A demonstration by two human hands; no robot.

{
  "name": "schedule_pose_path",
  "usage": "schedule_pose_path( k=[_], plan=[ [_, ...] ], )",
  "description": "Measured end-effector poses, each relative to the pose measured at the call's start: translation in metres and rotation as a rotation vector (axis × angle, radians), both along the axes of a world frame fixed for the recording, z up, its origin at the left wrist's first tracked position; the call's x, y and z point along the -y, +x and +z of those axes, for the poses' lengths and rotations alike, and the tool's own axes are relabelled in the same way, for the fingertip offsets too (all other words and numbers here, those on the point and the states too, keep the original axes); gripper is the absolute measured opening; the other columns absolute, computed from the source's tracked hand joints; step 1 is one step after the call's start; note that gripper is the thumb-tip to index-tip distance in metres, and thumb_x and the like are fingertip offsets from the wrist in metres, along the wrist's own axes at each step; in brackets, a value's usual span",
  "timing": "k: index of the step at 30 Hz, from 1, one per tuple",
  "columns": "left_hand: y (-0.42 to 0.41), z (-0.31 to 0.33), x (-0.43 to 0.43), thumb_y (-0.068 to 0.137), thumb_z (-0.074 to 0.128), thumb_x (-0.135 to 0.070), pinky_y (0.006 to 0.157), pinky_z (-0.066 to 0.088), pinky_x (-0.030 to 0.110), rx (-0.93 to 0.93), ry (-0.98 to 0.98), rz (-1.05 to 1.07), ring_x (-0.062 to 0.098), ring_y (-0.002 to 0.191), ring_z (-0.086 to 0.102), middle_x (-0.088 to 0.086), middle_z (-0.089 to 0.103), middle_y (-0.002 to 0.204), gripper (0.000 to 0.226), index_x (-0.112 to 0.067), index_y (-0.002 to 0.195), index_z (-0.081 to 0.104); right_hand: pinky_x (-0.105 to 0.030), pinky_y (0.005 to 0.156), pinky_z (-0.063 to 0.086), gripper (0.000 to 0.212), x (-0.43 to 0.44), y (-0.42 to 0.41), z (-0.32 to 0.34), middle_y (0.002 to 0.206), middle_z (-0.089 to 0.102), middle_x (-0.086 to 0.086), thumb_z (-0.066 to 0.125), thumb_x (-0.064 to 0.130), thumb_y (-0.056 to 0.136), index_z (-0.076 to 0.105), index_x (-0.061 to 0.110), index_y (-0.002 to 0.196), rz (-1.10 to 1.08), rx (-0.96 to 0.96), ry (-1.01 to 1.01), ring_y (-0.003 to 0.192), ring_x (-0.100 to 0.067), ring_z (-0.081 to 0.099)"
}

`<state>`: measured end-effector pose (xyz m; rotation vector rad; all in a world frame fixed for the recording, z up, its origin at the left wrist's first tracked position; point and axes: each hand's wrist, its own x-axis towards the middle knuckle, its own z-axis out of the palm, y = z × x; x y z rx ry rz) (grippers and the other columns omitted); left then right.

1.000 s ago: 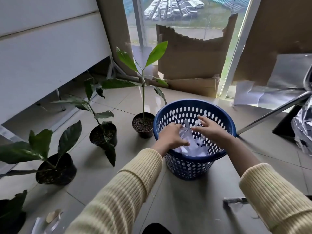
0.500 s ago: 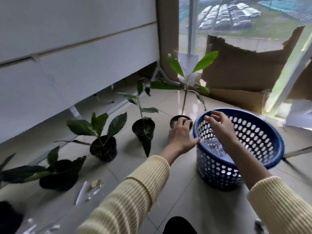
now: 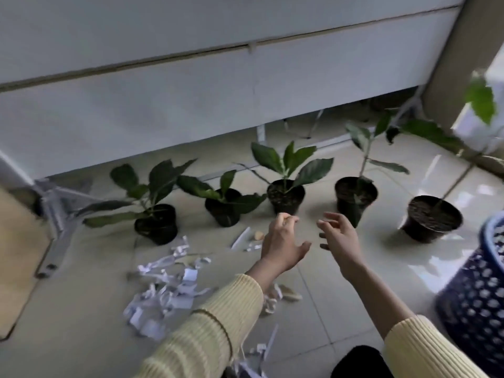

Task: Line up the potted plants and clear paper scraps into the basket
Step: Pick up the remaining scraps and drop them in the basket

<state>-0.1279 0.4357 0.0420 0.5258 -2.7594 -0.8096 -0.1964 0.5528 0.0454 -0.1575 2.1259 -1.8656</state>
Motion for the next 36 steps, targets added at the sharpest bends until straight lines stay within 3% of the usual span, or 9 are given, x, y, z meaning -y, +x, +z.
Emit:
schedule_pose_path(
  k=[9, 16, 20, 23, 25, 27, 31, 34, 36],
  plan=[
    [0.112, -0.044, 0.087, 0.077, 0.067, -0.042, 0.091, 0.046, 0.034, 0.165, 0.099, 0.283, 0.021, 0.117, 0.046, -0.001, 0.039, 0.129, 0.061, -0.021, 0.128, 0.042, -0.036, 0.069, 0.051, 0.028, 0.082, 0.083, -0.045, 0.094, 0.062, 0.0, 0.059, 0.019, 0.089, 0.055, 0.015, 0.116, 0.256, 0.121, 0.131, 0.073, -0.015, 0.058],
    [0.184, -0.095, 0.112, 0.073, 0.068, -0.047, 0.1, 0.039, 0.032, 0.336, 0.234, 0.366, 0.022, 0.124, 0.04, 0.003, 0.034, 0.133, 0.071, -0.016, 0.129, 0.039, -0.033, 0.067, 0.045, 0.034, 0.09, 0.13, -0.108, 0.107, 0.058, -0.01, 0.056, 0.022, 0.09, 0.049, 0.013, 0.122, 0.305, 0.4, 0.253, 0.084, -0.025, 0.054],
    [0.207, -0.133, 0.108, 0.071, 0.074, -0.033, 0.105, 0.037, 0.035, 0.533, 0.365, 0.418, 0.028, 0.129, 0.036, 0.011, 0.029, 0.139, 0.083, -0.011, 0.137, 0.029, -0.039, 0.074, 0.042, 0.018, 0.077, 0.157, -0.145, 0.103, 0.048, -0.01, 0.053, 0.017, 0.089, 0.052, 0.015, 0.106, 0.304, 0.599, 0.386, 0.087, -0.027, 0.047],
    [0.22, -0.165, 0.095, 0.066, 0.08, -0.026, 0.104, 0.041, 0.035, 0.674, 0.438, 0.481, 0.03, 0.132, 0.036, 0.016, 0.027, 0.144, 0.097, -0.005, 0.141, 0.021, -0.046, 0.091, 0.041, 0.059, 0.062, 0.174, -0.176, 0.123, 0.042, -0.018, 0.054, 0.003, 0.085, 0.03, 0.01, 0.139, 0.241, 0.686, 0.534, 0.108, -0.033, 0.046],
    [0.228, -0.183, 0.083, 0.063, 0.082, -0.022, 0.099, 0.046, 0.039, 0.732, 0.54, 0.57, 0.031, 0.132, 0.037, 0.019, 0.02, 0.149, 0.11, -0.004, 0.145, 0.01, -0.048, 0.099, 0.04, 0.076, 0.055, 0.183, -0.193, 0.135, 0.038, -0.022, 0.055, 0.0, 0.082, 0.016, 0.01, 0.147, 0.185, 0.716, 0.631, 0.121, -0.039, 0.042],
    [0.235, -0.195, 0.07, 0.061, 0.083, -0.018, 0.092, 0.052, 0.04, 0.766, 0.638, 0.668, 0.031, 0.13, 0.039, 0.018, 0.015, 0.148, 0.116, -0.009, 0.146, 0.004, -0.056, 0.096, 0.042, 0.078, 0.05, 0.191, -0.204, 0.138, 0.034, -0.023, 0.057, 0.005, 0.082, 0.015, 0.018, 0.146, 0.15, 0.766, 0.695, 0.121, -0.043, 0.039],
    [0.237, -0.209, 0.052, 0.061, 0.082, -0.008, 0.05, 0.054, 0.028, 0.726, 0.796, 0.782, 0.028, 0.109, 0.05, 0.012, 0.027, 0.134, 0.113, -0.021, 0.143, 0.006, -0.051, 0.08, 0.053, 0.061, 0.053, 0.2, -0.22, 0.128, 0.036, -0.022, 0.053, 0.001, 0.076, 0.032, 0.019, 0.13, 0.092, 0.838, 0.609, 0.112, -0.041, 0.045],
    [0.231, -0.216, 0.052, 0.061, 0.079, -0.008, 0.065, 0.056, 0.03, 0.662, 0.814, 0.746, 0.03, 0.108, 0.052, 0.014, 0.034, 0.126, 0.099, -0.02, 0.136, 0.015, -0.042, 0.061, 0.057, 0.062, 0.066, 0.204, -0.225, 0.131, 0.037, -0.025, 0.051, -0.003, 0.079, 0.033, 0.021, 0.133, 0.04, 0.837, 0.455, 0.097, -0.036, 0.053],
    [0.224, -0.219, 0.054, 0.068, 0.075, -0.019, 0.084, 0.052, 0.03, 0.62, 0.781, 0.734, 0.031, 0.114, 0.05, 0.015, 0.04, 0.13, 0.09, -0.018, 0.137, 0.017, -0.046, 0.07, 0.058, 0.069, 0.078, 0.206, -0.225, 0.133, 0.036, -0.024, 0.049, -0.002, 0.082, 0.027, 0.027, 0.141, 0.012, 0.846, 0.404, 0.098, -0.038, 0.056]
  ],
)
